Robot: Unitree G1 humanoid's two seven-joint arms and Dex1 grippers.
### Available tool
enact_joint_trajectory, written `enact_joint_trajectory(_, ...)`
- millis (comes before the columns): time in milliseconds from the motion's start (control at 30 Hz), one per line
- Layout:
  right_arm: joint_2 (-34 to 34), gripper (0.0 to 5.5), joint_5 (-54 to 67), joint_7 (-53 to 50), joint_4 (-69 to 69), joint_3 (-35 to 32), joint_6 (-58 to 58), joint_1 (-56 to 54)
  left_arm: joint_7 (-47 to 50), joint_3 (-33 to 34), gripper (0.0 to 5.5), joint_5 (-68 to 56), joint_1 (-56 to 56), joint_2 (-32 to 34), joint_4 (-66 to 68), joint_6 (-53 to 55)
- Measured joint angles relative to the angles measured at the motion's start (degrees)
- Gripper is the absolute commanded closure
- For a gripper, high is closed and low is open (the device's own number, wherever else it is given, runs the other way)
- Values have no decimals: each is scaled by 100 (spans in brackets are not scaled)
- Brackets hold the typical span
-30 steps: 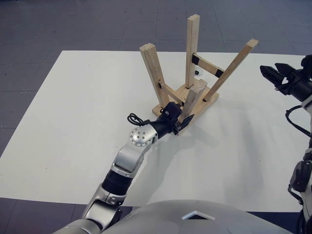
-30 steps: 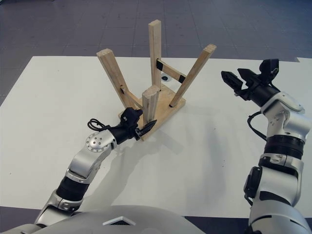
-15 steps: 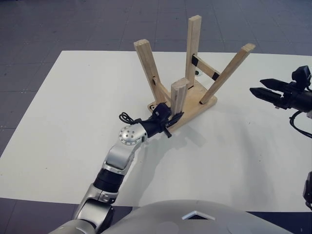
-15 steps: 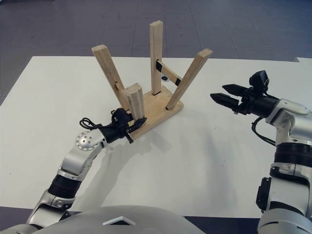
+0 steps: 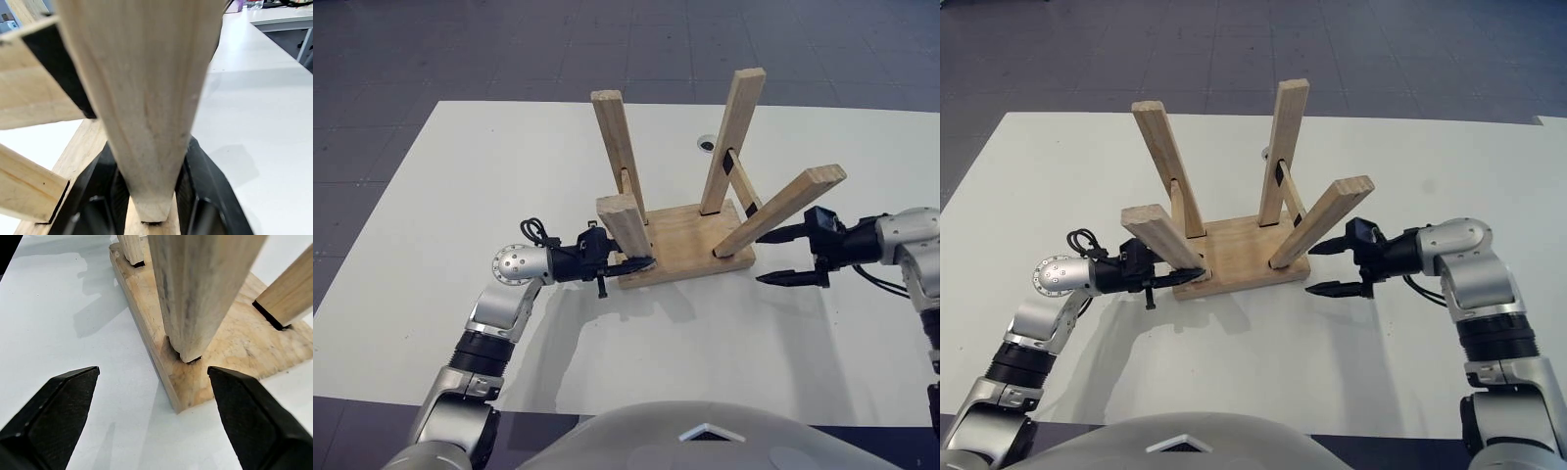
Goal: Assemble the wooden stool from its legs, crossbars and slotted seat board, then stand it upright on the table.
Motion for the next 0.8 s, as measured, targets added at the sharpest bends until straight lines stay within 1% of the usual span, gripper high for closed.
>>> enact_joint_trajectory(100, 62, 140, -164, -140, 311, 53, -404, 3, -211, 1, 440, -98, 36, 21, -35, -3)
enact_joint_trajectory(200, 163, 200, -257, -214, 429, 63, -564, -27, -292, 38, 440, -98, 36, 23, -35, -4)
enact_joint_trajectory(400, 274, 306, -183, -243, -54, 113, -204, 32, -302, 107, 440, -98, 85, 34, -35, -28)
enact_joint_trajectory(633, 417, 429, -85, -383, -213, 104, 96, -25, -303, 141, 440, -98, 184, 30, -35, -168)
enact_joint_trajectory(800, 474, 429, -69, -401, -291, 112, 311, -35, -349, 148, 440, -123, 210, 64, -35, -205)
